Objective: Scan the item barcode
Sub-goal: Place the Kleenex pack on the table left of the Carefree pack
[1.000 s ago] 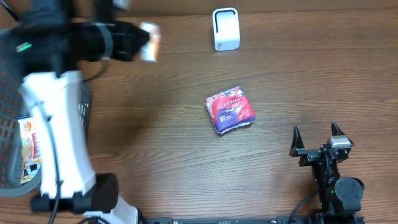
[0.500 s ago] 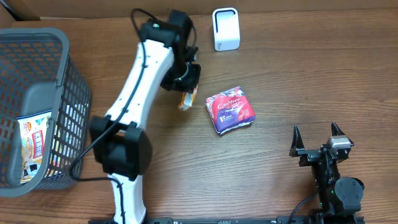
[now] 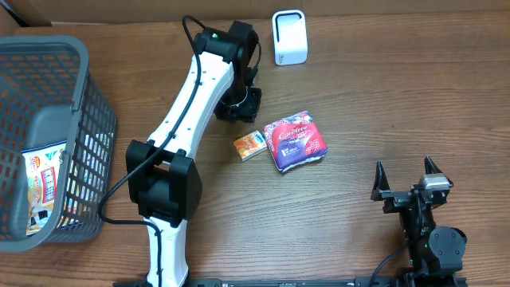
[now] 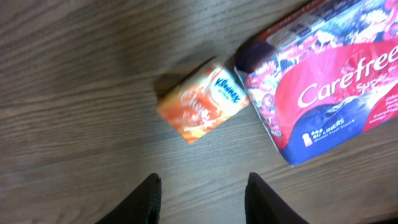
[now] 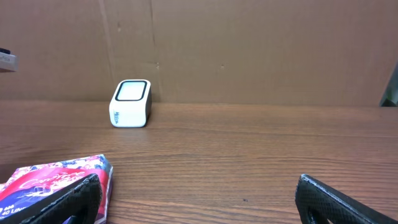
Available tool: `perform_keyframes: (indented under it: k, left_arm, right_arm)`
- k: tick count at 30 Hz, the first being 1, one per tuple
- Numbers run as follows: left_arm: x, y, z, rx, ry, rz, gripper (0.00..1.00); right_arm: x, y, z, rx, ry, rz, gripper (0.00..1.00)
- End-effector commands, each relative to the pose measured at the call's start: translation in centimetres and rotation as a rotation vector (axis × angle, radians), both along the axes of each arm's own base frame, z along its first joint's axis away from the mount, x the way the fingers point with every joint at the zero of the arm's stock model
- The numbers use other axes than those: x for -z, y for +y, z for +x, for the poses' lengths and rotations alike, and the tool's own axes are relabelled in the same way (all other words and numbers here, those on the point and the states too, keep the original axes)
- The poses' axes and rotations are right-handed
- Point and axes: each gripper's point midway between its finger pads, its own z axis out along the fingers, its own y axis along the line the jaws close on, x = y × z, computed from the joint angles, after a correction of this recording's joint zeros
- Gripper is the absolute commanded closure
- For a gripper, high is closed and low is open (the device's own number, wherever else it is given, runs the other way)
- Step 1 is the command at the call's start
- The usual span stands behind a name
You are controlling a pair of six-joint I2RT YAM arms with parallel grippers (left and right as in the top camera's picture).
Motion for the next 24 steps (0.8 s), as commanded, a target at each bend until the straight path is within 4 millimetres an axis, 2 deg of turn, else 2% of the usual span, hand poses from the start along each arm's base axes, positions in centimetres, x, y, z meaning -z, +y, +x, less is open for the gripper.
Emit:
perform_keyframes:
  k: [1, 3, 7, 11, 14, 19, 21, 24]
  left_arm:
    - [0.0, 0.1, -0.3, 0.001, 0.022, 0.018, 0.66]
    - [-1.5, 0.4, 0.0, -0.008, 0.006, 0.014, 0.67]
    - [-6.1, 1.6, 1.3, -0.038, -0.090, 0.004, 0.66]
    - [-12.3, 3.3, 3.6, -0.089, -0.298, -0.046, 0.59]
    - [-16.9, 5.1, 4.3, -0.138, -0.441, -0.082, 0.52]
    - [-23.1, 10.6, 2.9, -0.258, -0.611, -0.094, 0.40]
    - [-25.3, 13.6, 1.7, -0.327, -0.671, -0.084, 0.24]
    - [-28.4, 18.8, -0.7, -0.457, -0.763, -0.049, 0.13]
  right_arm:
    - [0.2, -0.2, 0.0, 0.011, -0.003, -0.004, 0.00]
    - [0.2, -0.2, 0.0, 0.011, -0.003, -0.004, 0.00]
    - [0.2, -0.2, 0.0, 0.011, -0.003, -0.004, 0.00]
    - [0.2, -0.2, 0.0, 0.011, -0.003, -0.004, 0.00]
    - [0.2, -0.2, 0.0, 0.011, -0.003, -0.004, 0.00]
    - [0.2, -0.2, 0.0, 0.012, -0.003, -0.004, 0.00]
    - [0.2, -0.2, 0.0, 0.011, -0.003, -0.004, 0.00]
    - [0.2, -0.2, 0.0, 0.011, -0.003, -0.004, 0.00]
